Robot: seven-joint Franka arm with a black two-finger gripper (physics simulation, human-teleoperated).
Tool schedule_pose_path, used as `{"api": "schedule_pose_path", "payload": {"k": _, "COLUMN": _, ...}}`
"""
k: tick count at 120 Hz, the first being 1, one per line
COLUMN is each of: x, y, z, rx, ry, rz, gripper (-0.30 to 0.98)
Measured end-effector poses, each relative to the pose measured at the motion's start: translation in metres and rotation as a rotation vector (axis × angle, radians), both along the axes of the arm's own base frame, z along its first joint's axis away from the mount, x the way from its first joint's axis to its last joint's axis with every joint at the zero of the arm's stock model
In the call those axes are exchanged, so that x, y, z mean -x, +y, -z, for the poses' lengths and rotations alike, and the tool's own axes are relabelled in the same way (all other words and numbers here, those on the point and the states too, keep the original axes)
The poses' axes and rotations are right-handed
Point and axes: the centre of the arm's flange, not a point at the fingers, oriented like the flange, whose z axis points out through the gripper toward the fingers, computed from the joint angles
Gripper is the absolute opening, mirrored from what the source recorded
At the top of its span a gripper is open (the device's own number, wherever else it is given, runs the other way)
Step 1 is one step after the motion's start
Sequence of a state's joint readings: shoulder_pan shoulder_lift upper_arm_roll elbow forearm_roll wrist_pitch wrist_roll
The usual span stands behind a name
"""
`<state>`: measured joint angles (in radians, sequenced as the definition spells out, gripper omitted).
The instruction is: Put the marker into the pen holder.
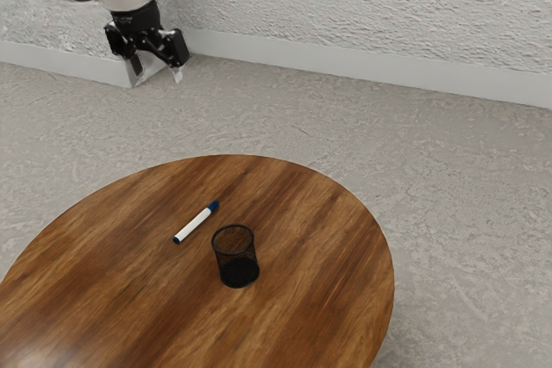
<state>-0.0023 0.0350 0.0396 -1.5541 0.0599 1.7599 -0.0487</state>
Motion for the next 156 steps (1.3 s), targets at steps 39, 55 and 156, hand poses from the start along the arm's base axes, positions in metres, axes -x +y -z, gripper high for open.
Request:
{"api": "schedule_pose_path", "payload": {"k": 39, "x": -0.034, "y": 0.034, "z": 0.132, "rx": -0.015, "ry": 0.295, "rz": -0.059, "gripper": 0.68}}
{"api": "schedule_pose_path", "payload": {"k": 55, "x": -0.037, "y": 0.037, "z": 0.208, "rx": -0.006, "ry": 0.38, "rz": -0.063, "gripper": 0.68}}
{"api": "schedule_pose_path", "payload": {"k": 156, "x": -0.105, "y": 0.041, "z": 0.387, "rx": -0.011, "ry": 0.343, "rz": -0.005, "gripper": 0.68}}
